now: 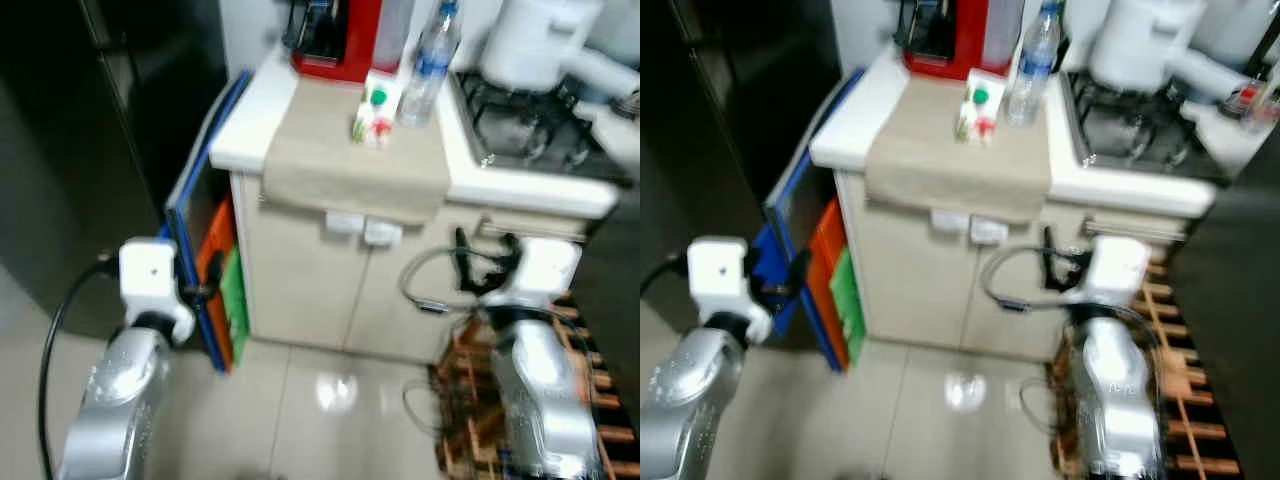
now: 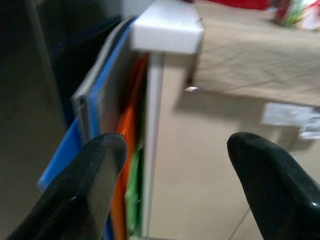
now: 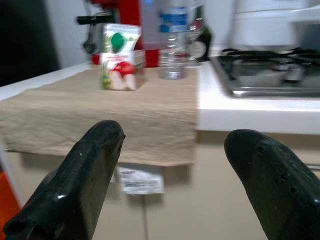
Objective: Restocking fridge
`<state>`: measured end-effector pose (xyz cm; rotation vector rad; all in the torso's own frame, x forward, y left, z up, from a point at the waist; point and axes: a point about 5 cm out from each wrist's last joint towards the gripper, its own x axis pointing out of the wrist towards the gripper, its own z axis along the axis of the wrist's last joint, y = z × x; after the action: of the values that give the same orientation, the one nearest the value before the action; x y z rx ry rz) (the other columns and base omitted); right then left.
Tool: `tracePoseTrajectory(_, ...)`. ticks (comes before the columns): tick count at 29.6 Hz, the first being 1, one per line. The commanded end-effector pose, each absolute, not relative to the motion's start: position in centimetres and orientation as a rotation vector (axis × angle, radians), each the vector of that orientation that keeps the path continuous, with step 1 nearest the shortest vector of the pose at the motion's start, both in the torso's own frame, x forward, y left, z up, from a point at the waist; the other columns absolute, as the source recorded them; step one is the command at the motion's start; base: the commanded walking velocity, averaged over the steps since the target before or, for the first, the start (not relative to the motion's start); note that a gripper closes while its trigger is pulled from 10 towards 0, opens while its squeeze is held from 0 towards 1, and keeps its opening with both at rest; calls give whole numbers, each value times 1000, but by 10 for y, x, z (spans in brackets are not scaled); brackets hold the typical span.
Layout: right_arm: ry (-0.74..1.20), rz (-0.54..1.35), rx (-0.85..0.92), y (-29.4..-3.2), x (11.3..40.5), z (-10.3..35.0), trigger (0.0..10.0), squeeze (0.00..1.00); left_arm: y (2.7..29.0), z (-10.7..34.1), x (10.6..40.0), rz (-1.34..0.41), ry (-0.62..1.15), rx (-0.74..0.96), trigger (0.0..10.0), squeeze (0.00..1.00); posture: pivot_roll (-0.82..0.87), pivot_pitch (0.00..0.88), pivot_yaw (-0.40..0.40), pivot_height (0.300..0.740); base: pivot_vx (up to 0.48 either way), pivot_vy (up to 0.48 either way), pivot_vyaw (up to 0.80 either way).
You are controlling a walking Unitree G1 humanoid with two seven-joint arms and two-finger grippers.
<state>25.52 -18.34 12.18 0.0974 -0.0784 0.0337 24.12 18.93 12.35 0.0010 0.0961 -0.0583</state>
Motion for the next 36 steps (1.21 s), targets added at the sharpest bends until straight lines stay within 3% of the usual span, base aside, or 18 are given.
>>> tracePoseTrajectory(1, -87, -14, 81, -195, 250, 124, 10000, 0, 178, 142, 241, -108, 5, 7, 10000, 0, -30, 0, -25, 740, 0, 0, 0)
tracePoseTrajectory(6, -129, -25, 102, -191, 248, 132, 10000, 0, 162, 159, 246, -264, -70, 37, 10000, 0, -36, 0, -25, 740, 301, 0, 226)
tracePoseTrajectory(12, -114, -37, 80, -190, 249, 130, 10000, 0, 158, 167, 259, -297, -109, 58, 10000, 0, -45, 0, -15, 740, 464, 0, 469)
tracePoseTrajectory(19, -264, -40, 18, -186, 258, 156, 10000, 0, 150, 190, 263, -347, -228, 84, 10000, 0, -52, 0, -9, 740, 465, 0, 0)
tracePoseTrajectory(20, -380, -87, -15, -191, 261, 182, 10000, 0, 147, 215, 267, -356, -337, 96, 10000, 0, -48, 0, -13, 740, 472, 0, 0)
tracePoseTrajectory(24, -485, -150, -36, -196, 266, 210, 10000, 0, 132, 241, 275, -422, -428, 97, 10000, 0, -43, 0, -19, 740, 476, 0, 0)
tracePoseTrajectory(28, -444, -168, -45, -198, 271, 203, 10000, 0, 122, 231, 283, -462, -367, 127, 10000, 0, -57, 0, -7, 740, 240, 0, -384)
tracePoseTrajectory(36, -415, -195, -58, -199, 269, 194, 10000, 0, 126, 224, 289, -418, -321, 89, 10000, 0, -63, 0, -1, 740, 0, 0, -763)
